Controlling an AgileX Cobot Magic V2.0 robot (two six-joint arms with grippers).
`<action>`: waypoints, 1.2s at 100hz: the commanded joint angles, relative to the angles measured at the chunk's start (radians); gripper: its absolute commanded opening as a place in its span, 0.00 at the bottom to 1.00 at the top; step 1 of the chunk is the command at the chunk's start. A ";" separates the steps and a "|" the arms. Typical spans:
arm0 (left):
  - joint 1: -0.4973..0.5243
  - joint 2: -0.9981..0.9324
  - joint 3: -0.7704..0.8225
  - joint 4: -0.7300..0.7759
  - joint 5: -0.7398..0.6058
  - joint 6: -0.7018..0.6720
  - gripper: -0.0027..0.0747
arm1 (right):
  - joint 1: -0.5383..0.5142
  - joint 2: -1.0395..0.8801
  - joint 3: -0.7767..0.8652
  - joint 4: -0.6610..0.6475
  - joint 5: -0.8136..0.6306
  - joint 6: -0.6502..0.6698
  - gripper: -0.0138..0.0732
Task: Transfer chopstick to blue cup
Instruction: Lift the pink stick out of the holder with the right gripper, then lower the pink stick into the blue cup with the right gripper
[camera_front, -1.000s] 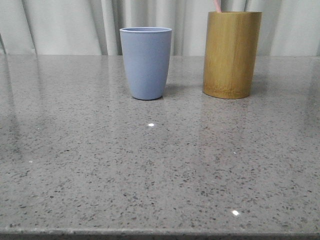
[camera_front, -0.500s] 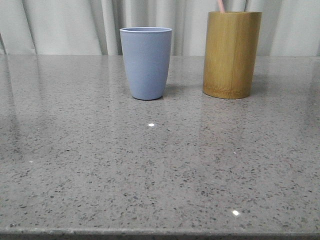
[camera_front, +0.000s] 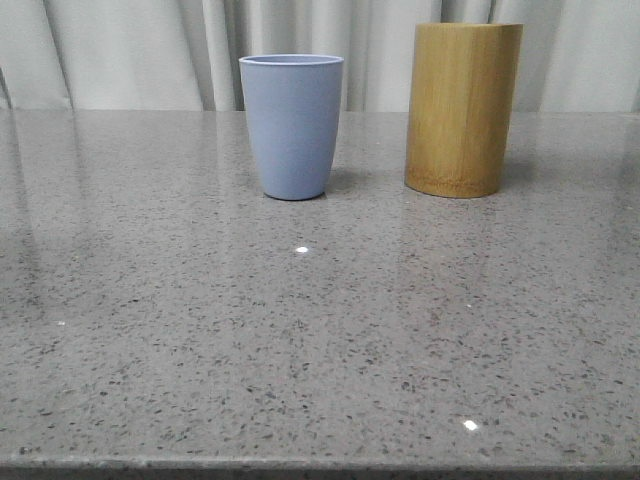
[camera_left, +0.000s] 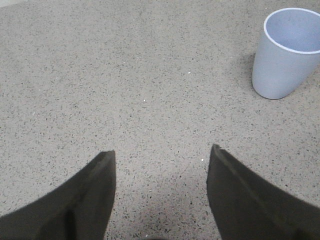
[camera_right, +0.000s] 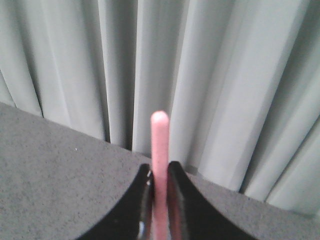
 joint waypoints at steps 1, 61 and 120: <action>-0.005 -0.013 -0.026 0.004 -0.060 -0.011 0.55 | 0.028 -0.043 -0.066 -0.014 -0.079 -0.020 0.08; -0.005 -0.013 -0.026 0.002 -0.059 -0.011 0.55 | 0.170 0.088 -0.097 0.151 -0.132 -0.019 0.08; -0.005 -0.013 -0.026 0.002 -0.059 -0.011 0.55 | 0.170 0.126 0.164 0.145 -0.426 -0.020 0.08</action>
